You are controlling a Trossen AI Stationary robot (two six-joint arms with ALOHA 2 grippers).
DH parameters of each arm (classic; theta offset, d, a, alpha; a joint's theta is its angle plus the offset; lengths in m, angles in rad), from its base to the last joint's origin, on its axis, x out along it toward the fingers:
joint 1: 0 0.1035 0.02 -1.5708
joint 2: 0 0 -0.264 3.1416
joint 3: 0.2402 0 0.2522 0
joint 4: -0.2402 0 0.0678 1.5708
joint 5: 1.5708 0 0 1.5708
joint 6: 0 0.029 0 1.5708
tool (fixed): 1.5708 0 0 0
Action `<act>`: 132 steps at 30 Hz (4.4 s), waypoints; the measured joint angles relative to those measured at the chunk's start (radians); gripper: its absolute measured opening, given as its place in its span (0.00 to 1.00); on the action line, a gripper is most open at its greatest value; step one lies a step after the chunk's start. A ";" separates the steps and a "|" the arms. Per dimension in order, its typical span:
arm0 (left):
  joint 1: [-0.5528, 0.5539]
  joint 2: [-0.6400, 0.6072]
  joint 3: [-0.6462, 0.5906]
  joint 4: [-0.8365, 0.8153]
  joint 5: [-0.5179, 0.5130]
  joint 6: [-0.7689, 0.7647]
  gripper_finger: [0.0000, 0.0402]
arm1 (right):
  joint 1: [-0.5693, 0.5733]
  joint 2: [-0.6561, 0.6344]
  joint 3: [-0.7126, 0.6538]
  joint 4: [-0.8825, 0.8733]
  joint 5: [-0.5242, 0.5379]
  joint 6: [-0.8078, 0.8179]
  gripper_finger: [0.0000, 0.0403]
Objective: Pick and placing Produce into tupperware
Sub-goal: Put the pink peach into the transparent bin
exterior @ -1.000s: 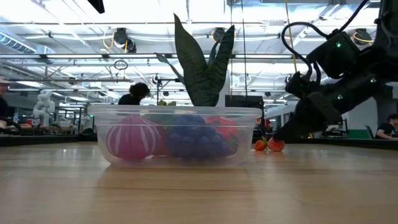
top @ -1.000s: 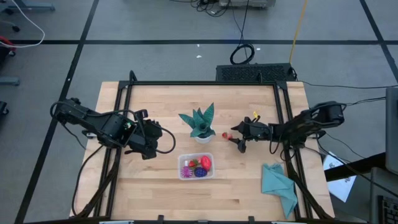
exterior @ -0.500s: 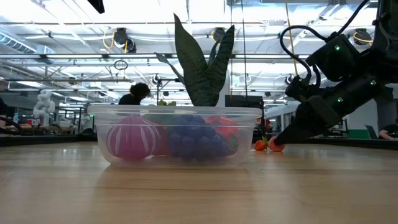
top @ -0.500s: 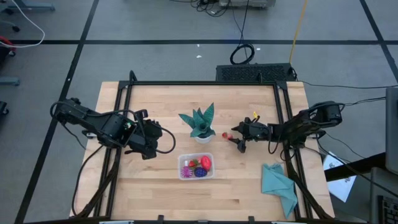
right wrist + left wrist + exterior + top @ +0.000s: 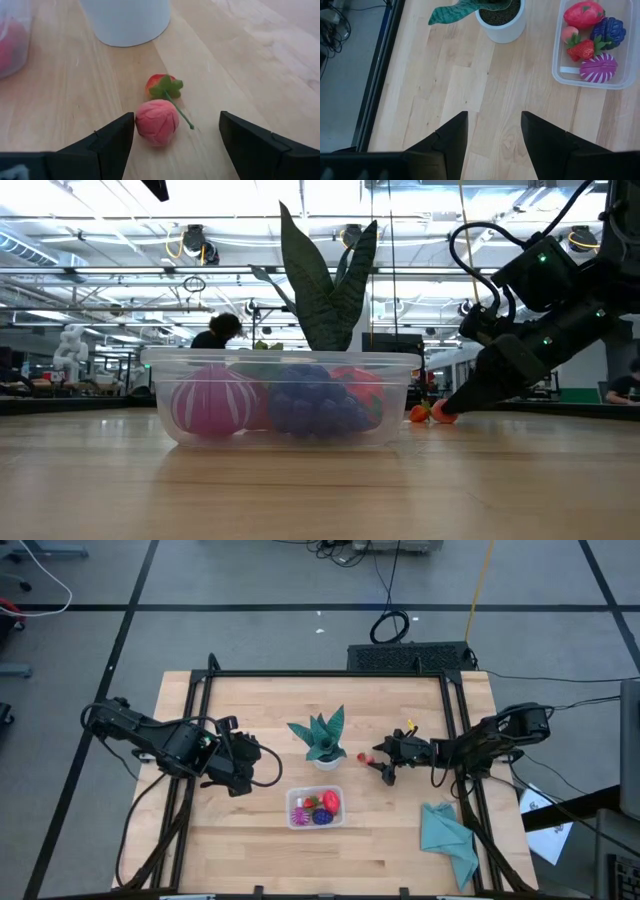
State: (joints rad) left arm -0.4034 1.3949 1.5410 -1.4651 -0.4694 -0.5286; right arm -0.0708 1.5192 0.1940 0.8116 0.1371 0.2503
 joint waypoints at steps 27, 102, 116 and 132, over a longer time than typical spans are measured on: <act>0.000 0.000 0.000 0.000 0.000 0.000 0.46 | 0.001 -0.001 0.000 0.000 -0.004 0.018 0.28; 0.000 0.000 0.000 0.000 0.000 -0.004 0.46 | 0.545 -0.502 0.000 -0.528 0.202 0.541 0.23; 0.000 0.000 0.000 0.000 0.000 -0.004 0.46 | 0.545 -0.398 0.000 -0.523 0.171 0.628 0.23; 0.000 0.000 0.000 0.000 0.000 0.000 0.46 | 0.560 -0.319 0.000 -0.449 0.073 0.733 0.30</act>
State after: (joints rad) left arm -0.4034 1.3949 1.5410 -1.4647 -0.4698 -0.5289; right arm 0.4894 1.2006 0.1944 0.3627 0.2100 0.9833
